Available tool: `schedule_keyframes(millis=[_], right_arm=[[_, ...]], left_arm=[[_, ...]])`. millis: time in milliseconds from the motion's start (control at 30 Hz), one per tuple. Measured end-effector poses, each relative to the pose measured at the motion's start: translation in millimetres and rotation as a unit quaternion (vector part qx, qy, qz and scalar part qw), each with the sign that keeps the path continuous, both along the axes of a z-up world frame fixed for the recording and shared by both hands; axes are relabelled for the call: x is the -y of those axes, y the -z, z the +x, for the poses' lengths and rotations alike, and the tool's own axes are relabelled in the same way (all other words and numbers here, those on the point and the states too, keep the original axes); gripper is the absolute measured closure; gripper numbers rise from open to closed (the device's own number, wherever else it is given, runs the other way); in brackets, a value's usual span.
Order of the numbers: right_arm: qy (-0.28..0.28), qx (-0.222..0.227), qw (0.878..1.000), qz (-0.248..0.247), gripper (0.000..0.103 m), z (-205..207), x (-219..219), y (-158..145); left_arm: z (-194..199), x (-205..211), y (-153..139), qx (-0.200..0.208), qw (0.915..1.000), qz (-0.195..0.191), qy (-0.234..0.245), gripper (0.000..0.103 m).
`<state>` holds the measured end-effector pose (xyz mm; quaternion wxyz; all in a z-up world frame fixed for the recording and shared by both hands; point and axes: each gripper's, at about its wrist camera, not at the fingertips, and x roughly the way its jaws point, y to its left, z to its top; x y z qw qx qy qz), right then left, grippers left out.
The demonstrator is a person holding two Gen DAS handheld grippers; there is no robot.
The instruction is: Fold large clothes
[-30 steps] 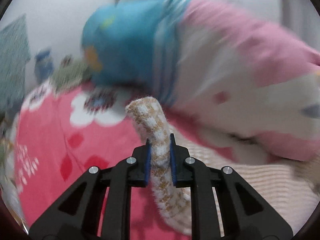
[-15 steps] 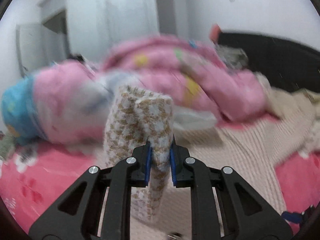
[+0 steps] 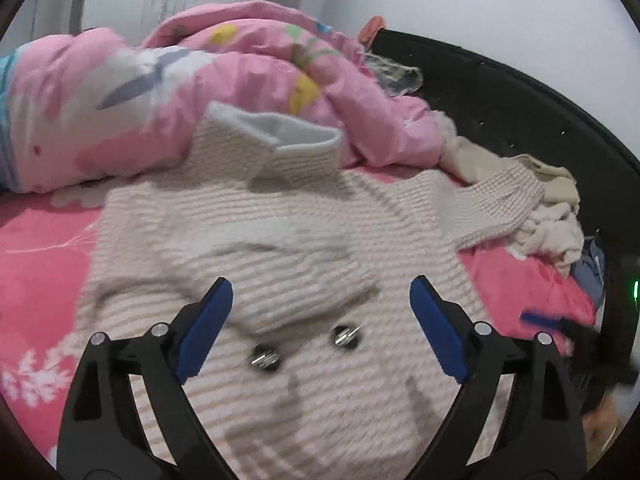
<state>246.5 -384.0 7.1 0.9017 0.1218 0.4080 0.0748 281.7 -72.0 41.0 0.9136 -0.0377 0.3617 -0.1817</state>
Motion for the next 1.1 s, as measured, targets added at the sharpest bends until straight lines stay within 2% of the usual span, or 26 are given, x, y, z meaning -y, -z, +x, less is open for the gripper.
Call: schedule_keyframes(millis=[100, 167, 233, 267, 367, 433, 500, 567, 633, 667, 733, 800, 900, 967, 1033, 1067, 1100], right_arm=[[-0.026, 0.005, 0.999, 0.046, 0.005, 18, 2, -10], [-0.044, -0.003, 0.996, 0.077, 0.005, 35, -2, -13], [-0.064, -0.016, 0.993, 0.101, 0.005, 56, -12, -13], [-0.069, -0.022, 0.993, 0.094, 0.008, 66, -21, -14], [-0.106, -0.021, 0.993, 0.053, 0.014, 84, -63, -18], [-0.153, -0.02, 0.988, 0.028, 0.015, 91, -100, -20], [-0.194, -0.016, 0.98, -0.034, 0.015, 97, -148, -17], [-0.214, -0.008, 0.974, -0.069, 0.017, 102, -178, -12], [-0.21, 0.0, 0.972, -0.105, 0.025, 109, -195, -7], [-0.202, 0.004, 0.973, -0.108, 0.026, 112, -194, -7], [-0.174, 0.0, 0.982, -0.073, 0.026, 121, -175, -7], [-0.136, -0.024, 0.99, -0.031, 0.026, 139, -143, -1], [-0.097, -0.078, 0.992, 0.023, 0.029, 170, -104, 20], [-0.101, -0.116, 0.987, 0.054, 0.037, 185, -95, 37], [-0.117, -0.151, 0.978, 0.08, 0.052, 195, -96, 54], [-0.12, -0.158, 0.977, 0.077, 0.061, 197, -100, 58], [-0.12, -0.155, 0.978, 0.067, 0.065, 194, -105, 57]], left_arm=[[0, -28, 18, -0.024, 0.9976, 0.043, -0.048, 0.016], [8, -43, 42, -0.053, 0.9906, 0.086, -0.092, 0.016], [14, -58, 61, -0.08, 0.9836, 0.106, -0.122, 0.016], [17, -65, 73, -0.093, 0.9791, 0.113, -0.141, 0.016], [19, -80, 94, -0.104, 0.9747, 0.103, -0.169, 0.016], [18, -86, 101, -0.103, 0.9751, 0.089, -0.175, 0.016], [16, -88, 102, -0.095, 0.9761, 0.085, -0.176, 0.016], [16, -89, 103, -0.093, 0.9769, 0.084, -0.173, 0.015], [13, -93, 104, -0.091, 0.9783, 0.077, -0.169, 0.015], [12, -95, 105, -0.092, 0.9788, 0.073, -0.168, 0.014], [14, -97, 108, -0.092, 0.9798, 0.064, -0.165, 0.014], [13, -97, 109, -0.09, 0.9801, 0.058, -0.167, 0.013], [13, -97, 110, -0.087, 0.981, 0.055, -0.165, 0.011], [14, -96, 110, -0.085, 0.9811, 0.055, -0.165, 0.01], [14, -96, 110, -0.085, 0.9813, 0.054, -0.165, 0.01], [14, -96, 110, -0.085, 0.9811, 0.055, -0.165, 0.01], [14, -96, 110, -0.085, 0.9811, 0.055, -0.165, 0.01]])
